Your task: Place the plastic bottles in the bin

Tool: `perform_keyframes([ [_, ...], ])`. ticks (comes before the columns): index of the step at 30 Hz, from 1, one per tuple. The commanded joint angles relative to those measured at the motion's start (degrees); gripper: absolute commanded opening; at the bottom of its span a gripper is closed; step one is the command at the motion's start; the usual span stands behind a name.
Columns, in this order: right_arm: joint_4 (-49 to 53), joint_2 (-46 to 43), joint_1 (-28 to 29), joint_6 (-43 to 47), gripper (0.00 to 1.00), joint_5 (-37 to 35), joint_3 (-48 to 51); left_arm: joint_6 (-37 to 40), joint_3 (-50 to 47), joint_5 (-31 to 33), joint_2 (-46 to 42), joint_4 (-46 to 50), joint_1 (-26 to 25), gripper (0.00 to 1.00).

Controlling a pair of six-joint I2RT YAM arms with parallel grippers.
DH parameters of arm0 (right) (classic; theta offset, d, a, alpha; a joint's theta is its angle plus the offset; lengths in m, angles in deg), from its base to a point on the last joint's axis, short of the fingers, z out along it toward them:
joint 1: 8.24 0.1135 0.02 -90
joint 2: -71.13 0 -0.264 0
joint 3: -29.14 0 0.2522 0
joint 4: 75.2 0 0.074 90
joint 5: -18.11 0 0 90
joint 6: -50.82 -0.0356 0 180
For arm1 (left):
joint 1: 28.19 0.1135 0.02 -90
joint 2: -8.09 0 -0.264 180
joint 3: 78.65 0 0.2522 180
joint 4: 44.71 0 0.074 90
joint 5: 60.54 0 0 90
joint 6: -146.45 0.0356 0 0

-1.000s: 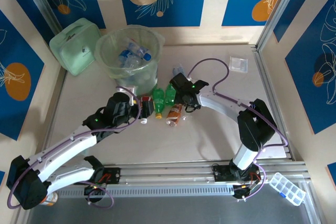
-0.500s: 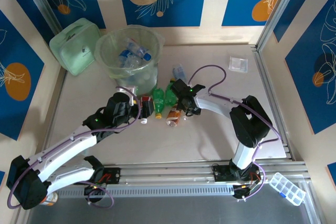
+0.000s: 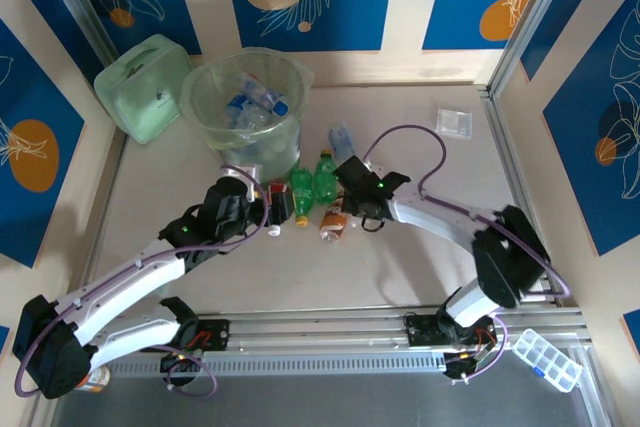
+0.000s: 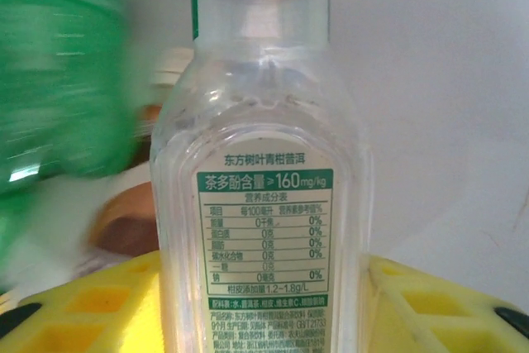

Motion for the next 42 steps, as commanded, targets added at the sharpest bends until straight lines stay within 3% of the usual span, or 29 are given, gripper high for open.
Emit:
perform_keyframes([
  [1,-9.36,-7.42,3.76,10.41,0.50,1.95,1.17,-1.03,-2.12,-1.40,-2.08,-4.43,-0.28,0.99],
  [5,-22.22,-13.66,5.37,19.23,0.49,11.52,6.69,-0.24,-3.84,-4.27,-6.01,-8.35,-0.21,0.99],
  [10,-37.44,-19.77,6.88,23.35,0.47,17.60,16.80,0.49,-9.98,-10.70,-12.68,-19.81,-0.03,0.99],
  [14,-41.74,-22.10,10.71,26.42,0.47,16.37,19.78,1.51,-12.01,-17.33,-13.38,-25.74,-0.02,0.99],
  [24,-45.58,-21.58,17.62,31.61,0.47,12.54,20.97,-1.17,-11.13,-14.78,-7.62,-26.27,0.32,1.00],
  [33,-45.83,-19.23,20.97,34.03,0.46,10.32,19.83,-0.97,-13.59,-12.63,-10.41,-29.12,0.85,0.67],
  [38,-46.34,-19.42,21.61,33.72,0.46,10.16,20.00,0.08,-12.95,-13.86,-9.75,-29.00,0.94,0.41],
  [42,-46.44,-19.71,21.92,33.41,0.47,10.02,20.20,0.41,-13.12,-14.63,-9.97,-29.71,1.03,0.35],
])
